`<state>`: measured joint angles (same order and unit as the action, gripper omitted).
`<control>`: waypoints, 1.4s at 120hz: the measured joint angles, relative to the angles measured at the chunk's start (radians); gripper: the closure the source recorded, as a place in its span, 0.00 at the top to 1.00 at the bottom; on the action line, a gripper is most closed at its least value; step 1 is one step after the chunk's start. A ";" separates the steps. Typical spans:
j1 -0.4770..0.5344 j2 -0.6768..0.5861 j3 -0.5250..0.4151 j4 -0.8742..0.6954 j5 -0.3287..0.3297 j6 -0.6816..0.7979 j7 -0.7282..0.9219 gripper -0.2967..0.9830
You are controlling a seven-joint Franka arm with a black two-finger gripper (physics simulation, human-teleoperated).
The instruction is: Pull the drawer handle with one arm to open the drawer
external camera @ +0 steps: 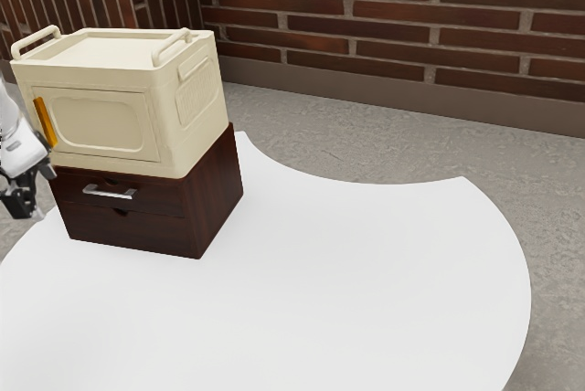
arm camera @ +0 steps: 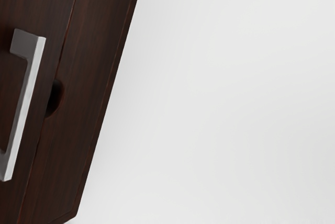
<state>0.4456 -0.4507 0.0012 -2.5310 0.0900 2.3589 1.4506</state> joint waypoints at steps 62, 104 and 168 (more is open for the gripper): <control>-0.005 0.277 -0.009 0.070 -0.045 0.229 0.109 0.77; -0.009 0.377 -0.009 0.121 -0.053 0.273 0.142 0.77; -0.015 0.506 -0.007 0.214 -0.066 0.288 0.167 0.77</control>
<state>0.4309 0.0552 -0.0062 -2.3173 0.0243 2.6472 1.6174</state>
